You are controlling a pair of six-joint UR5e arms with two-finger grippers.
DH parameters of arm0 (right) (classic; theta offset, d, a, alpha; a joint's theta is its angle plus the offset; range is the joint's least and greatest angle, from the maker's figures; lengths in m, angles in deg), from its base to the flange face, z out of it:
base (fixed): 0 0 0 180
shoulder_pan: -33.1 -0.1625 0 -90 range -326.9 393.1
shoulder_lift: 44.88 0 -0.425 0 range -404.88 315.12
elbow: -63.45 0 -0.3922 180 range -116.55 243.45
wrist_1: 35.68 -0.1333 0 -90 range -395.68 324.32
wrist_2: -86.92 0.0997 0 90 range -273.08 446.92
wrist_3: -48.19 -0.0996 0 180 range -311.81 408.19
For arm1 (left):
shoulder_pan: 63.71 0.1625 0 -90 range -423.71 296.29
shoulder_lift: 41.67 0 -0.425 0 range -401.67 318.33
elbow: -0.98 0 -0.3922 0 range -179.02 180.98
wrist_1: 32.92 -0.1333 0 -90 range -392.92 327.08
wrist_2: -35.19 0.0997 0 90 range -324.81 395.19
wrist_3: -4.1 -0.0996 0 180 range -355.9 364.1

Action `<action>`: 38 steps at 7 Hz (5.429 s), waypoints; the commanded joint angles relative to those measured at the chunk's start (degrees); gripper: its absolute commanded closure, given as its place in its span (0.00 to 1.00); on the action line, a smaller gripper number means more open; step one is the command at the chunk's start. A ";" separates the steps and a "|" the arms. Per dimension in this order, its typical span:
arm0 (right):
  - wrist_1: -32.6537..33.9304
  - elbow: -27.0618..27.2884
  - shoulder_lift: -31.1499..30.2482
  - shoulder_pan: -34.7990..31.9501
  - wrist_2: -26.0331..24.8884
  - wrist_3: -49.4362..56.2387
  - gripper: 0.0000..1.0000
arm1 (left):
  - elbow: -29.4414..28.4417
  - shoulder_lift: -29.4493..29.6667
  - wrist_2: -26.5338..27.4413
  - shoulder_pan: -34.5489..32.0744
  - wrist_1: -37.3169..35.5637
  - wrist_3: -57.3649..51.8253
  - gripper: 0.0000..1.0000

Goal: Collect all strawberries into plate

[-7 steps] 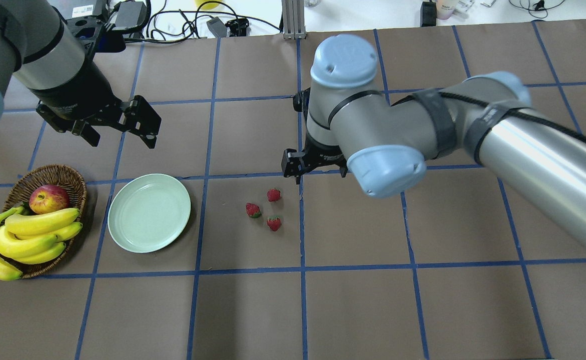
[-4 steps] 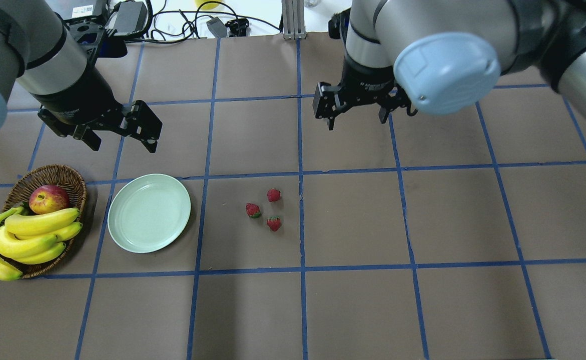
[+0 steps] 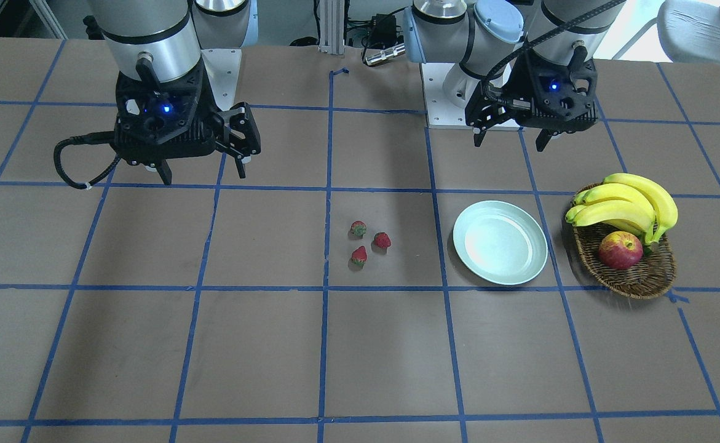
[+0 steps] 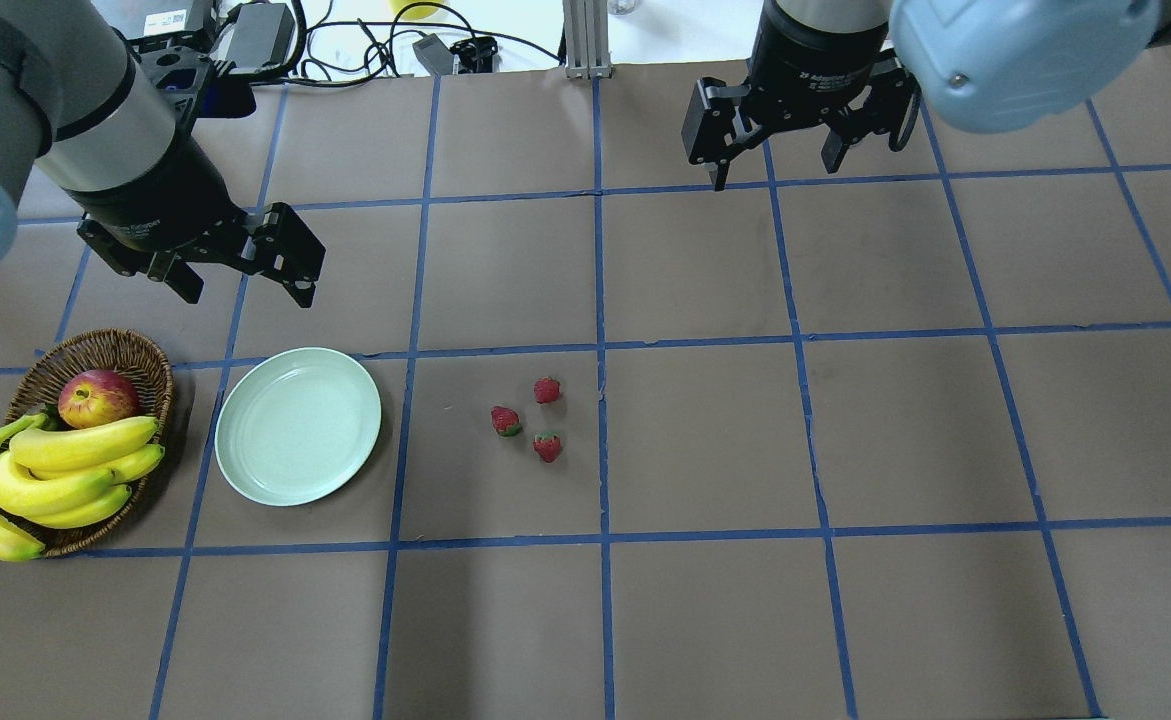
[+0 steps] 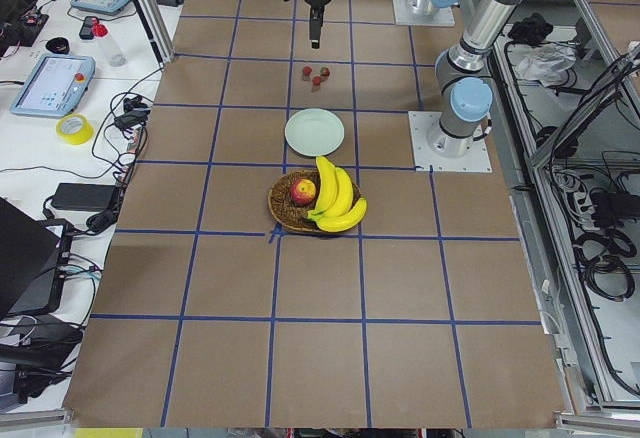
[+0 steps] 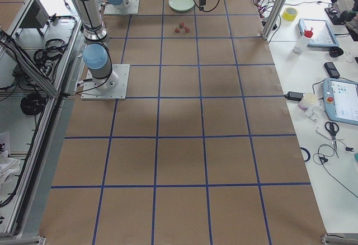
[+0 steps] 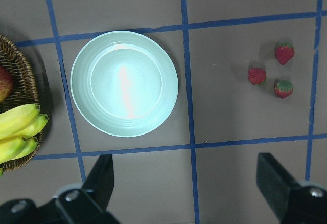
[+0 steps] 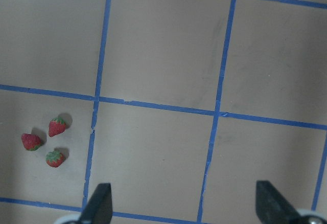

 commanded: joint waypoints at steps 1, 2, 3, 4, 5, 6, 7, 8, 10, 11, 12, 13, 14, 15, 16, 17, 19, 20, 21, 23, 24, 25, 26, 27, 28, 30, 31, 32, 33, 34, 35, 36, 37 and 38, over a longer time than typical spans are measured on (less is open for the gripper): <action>-0.64 0.40 -1.72 3.53 0.47 2.67 0.00 | 0.03 0.01 0.00 0.00 0.00 -0.03 0.00; -0.55 1.27 -2.33 3.62 0.47 2.67 0.00 | 0.03 0.10 0.00 0.00 0.00 0.06 0.00; -0.38 1.80 -2.69 3.62 0.47 2.58 0.00 | 0.20 0.01 0.00 0.00 0.00 0.06 0.00; 0.23 1.90 -2.69 3.53 0.47 2.41 0.00 | 0.38 0.01 0.00 0.00 0.00 0.06 0.00; 0.33 1.98 -2.87 3.53 0.65 2.41 0.00 | 0.38 0.01 0.00 0.00 -0.17 0.06 0.00; 0.24 1.99 -2.78 3.53 0.65 2.41 0.00 | 0.38 0.01 0.00 0.00 -0.26 0.06 0.00; 0.24 1.99 -2.87 3.53 0.65 2.50 0.00 | 0.38 0.01 0.09 0.00 -0.18 0.06 0.00; 0.24 1.99 -2.87 3.53 0.56 2.50 0.00 | 0.38 0.01 0.00 0.00 -0.26 0.06 0.00; 0.24 2.07 -2.87 3.53 0.65 2.58 0.00 | 0.38 0.10 0.00 0.00 -0.26 -0.03 0.00; 0.33 2.16 -2.78 3.53 0.82 2.58 0.00 | 0.38 0.10 0.00 0.00 -0.26 0.06 0.00; 0.33 2.16 -2.78 3.53 0.83 2.76 0.00 | 0.38 0.10 0.00 0.00 -0.26 -0.03 0.00; 0.24 2.16 -2.78 3.53 0.83 2.85 0.00 | 0.38 0.19 -0.09 0.00 -0.87 0.06 0.00; 0.33 2.16 -2.78 3.53 0.91 2.93 0.00 | 0.47 0.19 -0.18 0.00 -0.88 0.06 0.00; 0.33 2.07 -2.87 3.53 0.91 2.94 0.00 | 0.47 0.19 -0.18 0.00 -0.79 0.06 0.00; 0.33 2.07 -2.87 3.53 0.91 2.94 0.00 | 0.47 0.28 -0.18 0.00 -0.88 0.06 0.00; 0.24 2.07 -2.87 3.53 1.00 2.94 0.00 | 0.47 0.28 -0.18 0.00 -0.79 0.06 0.00; 0.33 2.07 -2.87 3.53 1.00 2.94 0.00 | 0.47 0.89 -0.18 -0.09 -0.88 0.23 0.00; 0.24 2.07 -2.87 3.53 1.00 2.94 0.00 | 0.47 1.15 -0.18 0.00 -1.05 0.15 0.00; 0.24 2.07 -2.87 3.53 1.00 2.94 0.00 | 0.56 1.33 -0.26 0.09 -0.97 0.23 0.00; 0.24 2.16 -2.34 3.44 1.00 2.94 0.00 | 0.64 2.12 -0.18 0.79 -0.88 0.15 0.00; 0.33 2.07 -2.34 3.44 0.83 2.85 0.00 | 1.17 3.34 -0.09 0.79 -1.14 0.84 0.00; 0.33 2.07 -2.25 3.53 0.74 2.59 0.00 | 2.13 4.83 -0.70 0.62 -2.97 1.28 0.00; 0.33 2.07 -2.25 3.70 0.74 2.58 0.00 | 3.79 5.72 -2.01 -0.08 -5.25 1.55 0.00; 0.33 1.99 -2.25 3.70 0.74 2.58 0.00 | 5.46 6.25 -4.81 -1.57 -7.71 4.86 0.00; 0.33 2.07 -2.25 3.70 0.74 2.58 0.00 | 7.22 7.47 -6.75 -3.41 -11.39 9.85 0.00; 0.33 1.81 -2.25 3.88 0.74 2.14 0.00 | 14.58 9.85 -7.12 -9.46 -22.17 16.89 0.00; 0.33 1.90 -2.25 3.88 0.74 2.23 0.00 | 18.88 11.60 -7.30 -10.71 -28.67 22.24 0.00; 0.33 1.98 -2.25 3.79 0.74 2.32 0.00 | 21.71 12.92 -9.65 -11.16 -31.96 25.42 0.00; 0.24 2.07 -2.25 3.79 0.74 2.32 0.00 | 22.26 14.59 -11.32 -11.16 -32.34 26.67 0.00; 0.24 2.16 -2.25 3.79 0.74 2.58 0.00 | 22.27 16.52 -11.34 -11.16 -33.47 29.04 0.02; 0.24 2.16 -2.25 3.79 0.74 2.58 0.00 | 22.01 18.19 -11.43 -11.16 -34.88 31.15 0.05; 0.33 2.07 -2.25 3.79 0.82 2.32 0.00 | 22.00 19.51 -11.78 -11.16 -36.98 31.34 0.20; 0.33 2.07 -2.25 3.79 0.91 2.58 0.00 | 21.83 20.74 -13.26 -11.16 -37.35 31.95 0.23; 0.33 2.07 -2.16 3.79 1.00 2.76 0.00 | 21.83 21.89 -13.36 -11.16 -38.75 33.79 0.24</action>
